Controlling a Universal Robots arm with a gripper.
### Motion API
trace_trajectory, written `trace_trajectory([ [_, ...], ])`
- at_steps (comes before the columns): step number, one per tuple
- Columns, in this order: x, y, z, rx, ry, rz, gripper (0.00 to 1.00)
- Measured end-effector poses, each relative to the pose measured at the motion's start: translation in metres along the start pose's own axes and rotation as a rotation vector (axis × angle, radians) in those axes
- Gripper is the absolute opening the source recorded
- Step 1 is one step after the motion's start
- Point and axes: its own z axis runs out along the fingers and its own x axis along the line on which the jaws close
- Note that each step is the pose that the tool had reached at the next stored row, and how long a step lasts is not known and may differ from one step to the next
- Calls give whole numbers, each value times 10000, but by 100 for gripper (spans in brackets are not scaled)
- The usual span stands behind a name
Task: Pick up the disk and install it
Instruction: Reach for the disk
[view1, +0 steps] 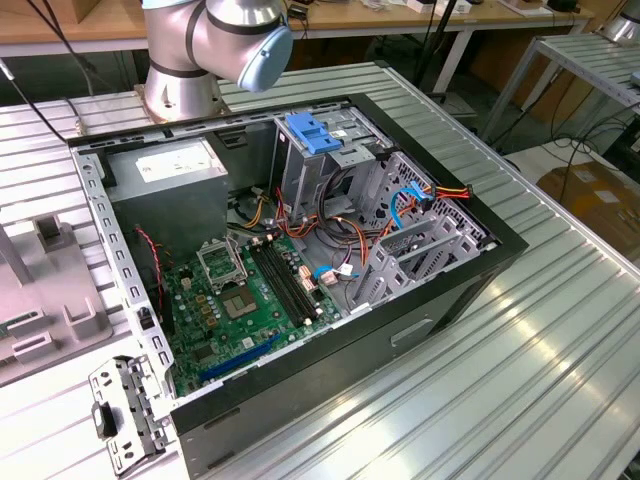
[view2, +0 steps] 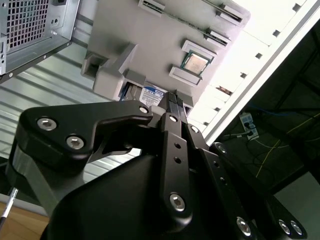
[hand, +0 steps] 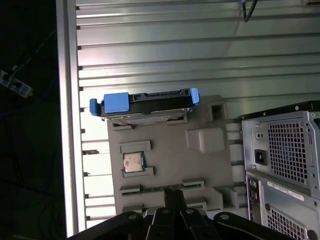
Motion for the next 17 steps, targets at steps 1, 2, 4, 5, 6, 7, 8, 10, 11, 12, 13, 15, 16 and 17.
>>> trace_trajectory([
  [1, 2, 9, 2, 0, 0, 0, 11],
  [2, 6, 29, 6, -1, -1, 0, 11],
  [4, 10, 52, 10, 0, -1, 0, 11],
  [5, 14, 66, 14, -1, -1, 0, 11],
  [6, 20, 83, 18, 0, 0, -1, 11],
  [7, 24, 95, 22, -1, -1, -1, 11],
  [8, 29, 105, 24, 0, -1, -1, 11],
  [10, 42, 123, 32, -2, -3, -1, 11],
  [11, 48, 132, 35, -1, -2, -1, 11],
  [12, 54, 141, 37, 0, 0, -1, 11],
  [13, 59, 148, 40, 0, 0, 0, 11],
  [15, 69, 164, 45, -1, -1, 0, 11],
  [16, 72, 168, 47, -1, -2, 0, 11],
  [17, 73, 170, 46, 0, 0, -2, 11],
])
